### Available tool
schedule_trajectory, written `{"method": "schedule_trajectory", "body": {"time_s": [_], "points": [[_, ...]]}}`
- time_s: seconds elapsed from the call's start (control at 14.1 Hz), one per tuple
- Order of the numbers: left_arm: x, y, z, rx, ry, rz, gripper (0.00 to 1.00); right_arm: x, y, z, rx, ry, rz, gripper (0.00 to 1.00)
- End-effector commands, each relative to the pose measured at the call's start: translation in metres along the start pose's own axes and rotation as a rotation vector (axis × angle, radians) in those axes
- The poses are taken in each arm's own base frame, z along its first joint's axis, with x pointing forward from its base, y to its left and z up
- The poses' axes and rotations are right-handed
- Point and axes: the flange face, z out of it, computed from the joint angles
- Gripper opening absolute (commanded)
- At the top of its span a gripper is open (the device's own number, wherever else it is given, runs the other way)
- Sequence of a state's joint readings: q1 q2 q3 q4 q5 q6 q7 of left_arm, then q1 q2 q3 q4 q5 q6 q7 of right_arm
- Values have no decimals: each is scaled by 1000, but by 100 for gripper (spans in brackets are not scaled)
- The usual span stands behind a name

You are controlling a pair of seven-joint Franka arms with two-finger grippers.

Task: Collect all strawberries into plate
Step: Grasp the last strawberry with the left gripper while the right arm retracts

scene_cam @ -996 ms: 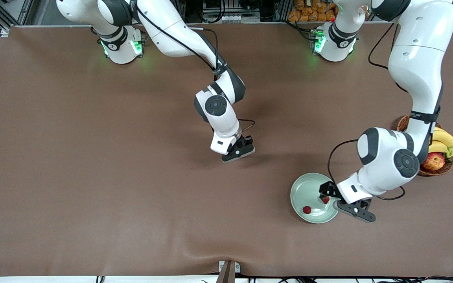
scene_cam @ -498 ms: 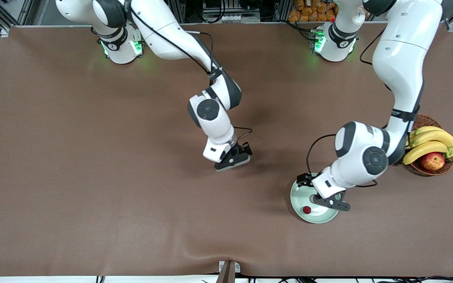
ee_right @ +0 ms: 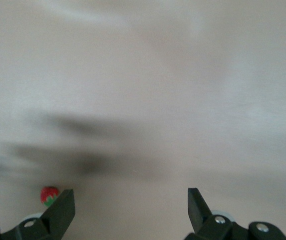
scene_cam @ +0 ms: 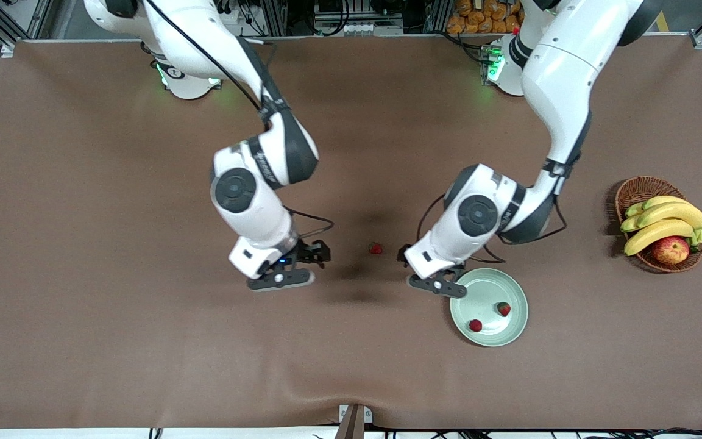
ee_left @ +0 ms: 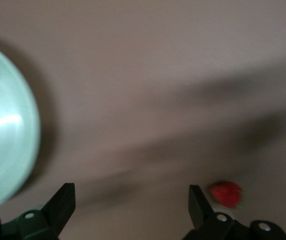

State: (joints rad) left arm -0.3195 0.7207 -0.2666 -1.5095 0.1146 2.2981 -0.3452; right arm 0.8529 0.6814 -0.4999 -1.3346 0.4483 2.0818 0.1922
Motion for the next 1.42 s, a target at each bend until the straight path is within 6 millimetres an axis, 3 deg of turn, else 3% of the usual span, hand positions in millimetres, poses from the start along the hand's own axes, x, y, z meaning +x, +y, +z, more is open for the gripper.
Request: {"method": "schedule_trajectory", "body": {"time_s": [0.0, 0.14, 0.28, 0.5, 0.57, 0.85, 1.0, 1.14, 1.35], "points": [[-14, 33, 15, 7, 18, 35, 100, -8, 44, -41, 1, -40, 13, 100], [-21, 51, 37, -7, 33, 59, 100, -15, 79, -67, 14, -62, 49, 100], [-23, 50, 57, -15, 36, 62, 99, -20, 114, -86, 27, -80, 52, 100], [-35, 72, 69, -16, 18, 98, 80, -27, 193, -140, 71, -135, 120, 100], [-37, 77, 69, -19, 16, 99, 79, -31, 210, -158, 43, -142, 102, 100], [-40, 94, 65, -25, 26, 122, 78, -55, 260, -222, -77, -159, 55, 100], [-44, 95, 77, -21, 10, 125, 75, -66, 289, -246, -93, -156, 36, 100], [-44, 93, 77, -11, 13, 140, 69, -75, 321, -266, -80, -144, 10, 100], [-43, 90, 78, 12, 22, 167, 52, -95, 341, -293, -77, -153, 25, 100]]}}
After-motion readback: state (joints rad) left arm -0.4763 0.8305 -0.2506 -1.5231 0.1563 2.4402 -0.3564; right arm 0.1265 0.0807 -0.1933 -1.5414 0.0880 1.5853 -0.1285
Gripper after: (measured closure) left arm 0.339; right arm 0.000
